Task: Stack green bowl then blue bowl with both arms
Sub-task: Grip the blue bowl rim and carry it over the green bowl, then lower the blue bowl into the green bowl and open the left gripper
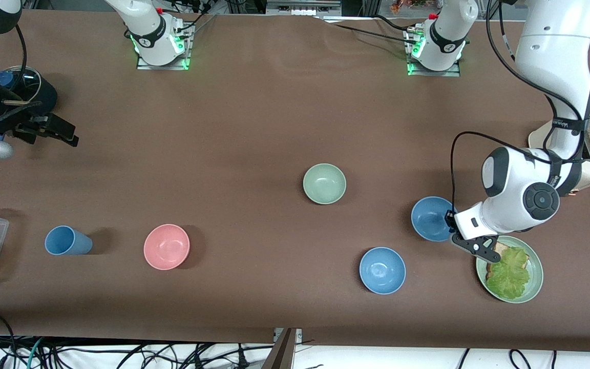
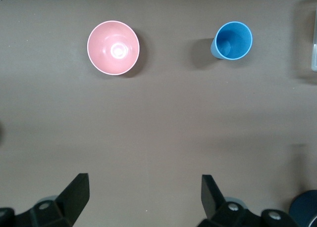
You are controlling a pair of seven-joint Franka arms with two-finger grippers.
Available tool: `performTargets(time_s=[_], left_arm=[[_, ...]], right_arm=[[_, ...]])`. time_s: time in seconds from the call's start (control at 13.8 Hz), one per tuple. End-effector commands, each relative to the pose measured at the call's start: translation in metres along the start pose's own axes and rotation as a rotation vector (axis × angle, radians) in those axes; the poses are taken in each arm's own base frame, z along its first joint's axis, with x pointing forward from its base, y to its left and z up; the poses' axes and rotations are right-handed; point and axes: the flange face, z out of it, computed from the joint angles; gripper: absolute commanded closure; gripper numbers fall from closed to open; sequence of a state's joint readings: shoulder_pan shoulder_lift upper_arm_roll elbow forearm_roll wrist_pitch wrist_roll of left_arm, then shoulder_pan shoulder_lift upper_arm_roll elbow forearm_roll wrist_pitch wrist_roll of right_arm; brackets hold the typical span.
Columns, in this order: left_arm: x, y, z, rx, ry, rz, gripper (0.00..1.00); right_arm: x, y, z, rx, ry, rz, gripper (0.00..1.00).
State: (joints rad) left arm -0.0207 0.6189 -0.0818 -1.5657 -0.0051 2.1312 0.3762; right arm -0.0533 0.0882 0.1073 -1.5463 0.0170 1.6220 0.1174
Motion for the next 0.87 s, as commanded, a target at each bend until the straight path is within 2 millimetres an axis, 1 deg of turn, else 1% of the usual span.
performTargets(time_s=[0.0,0.07,0.22,0.36,0.44,0.51,0.58,0.65,0.8], left_arm=[[0.015,0.057,-0.036,-0.099,-0.007,-0.028,1.0],[0.022,0.081,-0.04,-0.124,-0.017,-0.068,1.0],[0.034,0.139,-0.043,-0.163,-0.023,-0.139,1.0],[0.042,0.213,-0.03,-0.169,-0.062,-0.196,1.0],[0.044,0.248,-0.017,-0.161,-0.082,-0.206,1.0],[0.044,0.274,-0.008,-0.153,-0.081,-0.211,1.0],[0.041,0.298,0.006,-0.146,-0.082,-0.211,1.0],[0.039,0.308,0.016,-0.143,-0.072,-0.21,1.0],[0.038,0.31,0.03,-0.143,-0.074,-0.208,1.0]], right_arm=[[0.001,0.002,-0.002,-0.008,-0.003,0.008,0.0],[0.001,0.001,-0.002,-0.011,-0.003,0.001,0.0],[0.0,-0.002,-0.005,-0.011,0.002,0.004,0.0],[-0.001,-0.004,-0.006,-0.009,0.003,0.001,0.0],[-0.001,-0.004,-0.006,-0.009,0.003,0.0,0.0],[-0.001,-0.004,-0.006,-0.009,0.003,0.0,0.0],[-0.001,-0.003,-0.006,-0.009,0.004,0.002,0.0],[-0.001,-0.004,-0.006,-0.009,0.003,0.0,0.0],[-0.001,-0.004,-0.007,-0.006,0.005,0.001,0.0]])
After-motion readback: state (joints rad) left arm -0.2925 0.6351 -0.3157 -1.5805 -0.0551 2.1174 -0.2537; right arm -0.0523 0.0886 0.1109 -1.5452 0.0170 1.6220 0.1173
